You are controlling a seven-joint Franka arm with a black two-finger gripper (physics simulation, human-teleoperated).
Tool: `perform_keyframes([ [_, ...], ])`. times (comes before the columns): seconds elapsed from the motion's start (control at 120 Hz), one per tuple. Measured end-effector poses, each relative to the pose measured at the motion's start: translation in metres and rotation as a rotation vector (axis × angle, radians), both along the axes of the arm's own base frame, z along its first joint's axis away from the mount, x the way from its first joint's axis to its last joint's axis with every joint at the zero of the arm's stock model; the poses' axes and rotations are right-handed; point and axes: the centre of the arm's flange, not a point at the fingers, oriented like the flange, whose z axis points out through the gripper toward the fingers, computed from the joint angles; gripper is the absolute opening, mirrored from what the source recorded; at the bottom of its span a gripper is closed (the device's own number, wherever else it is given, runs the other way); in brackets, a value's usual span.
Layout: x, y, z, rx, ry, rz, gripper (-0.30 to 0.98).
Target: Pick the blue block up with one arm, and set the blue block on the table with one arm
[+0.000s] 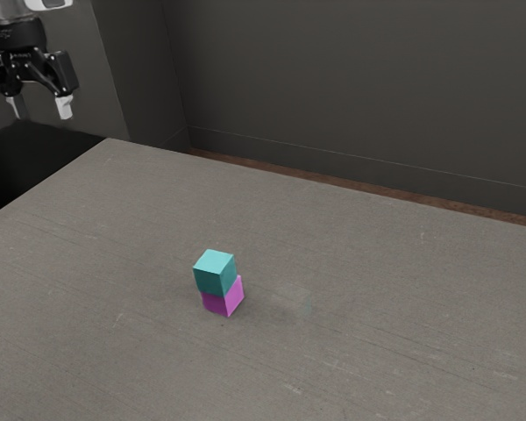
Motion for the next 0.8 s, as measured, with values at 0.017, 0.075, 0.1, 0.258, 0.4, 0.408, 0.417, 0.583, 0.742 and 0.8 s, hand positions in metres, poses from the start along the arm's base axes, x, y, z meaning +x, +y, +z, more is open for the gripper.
perform_keyframes([
  [0.017,0.001,0.004,0.001,0.007,-0.014,0.006,0.66],
  [0.075,0.003,0.016,0.002,0.024,-0.05,0.028,0.66],
  [0.1,0.003,0.02,-0.006,0.025,-0.05,0.035,0.66],
  [0.258,-0.015,-0.051,-0.101,-0.016,0.012,-0.114,0.66],
  [0.4,-0.016,-0.11,-0.151,0.018,-0.011,-0.206,0.66],
  [0.408,-0.015,-0.113,-0.153,0.02,-0.014,-0.207,0.66],
  [0.417,-0.014,-0.115,-0.154,0.022,-0.017,-0.208,0.66],
  [0.583,0.018,-0.157,-0.197,0.053,-0.078,-0.222,0.66],
  [0.742,0.033,-0.173,-0.241,0.05,-0.1,-0.195,0.66],
  [0.8,0.039,-0.177,-0.261,0.051,-0.1,-0.186,0.66],
])
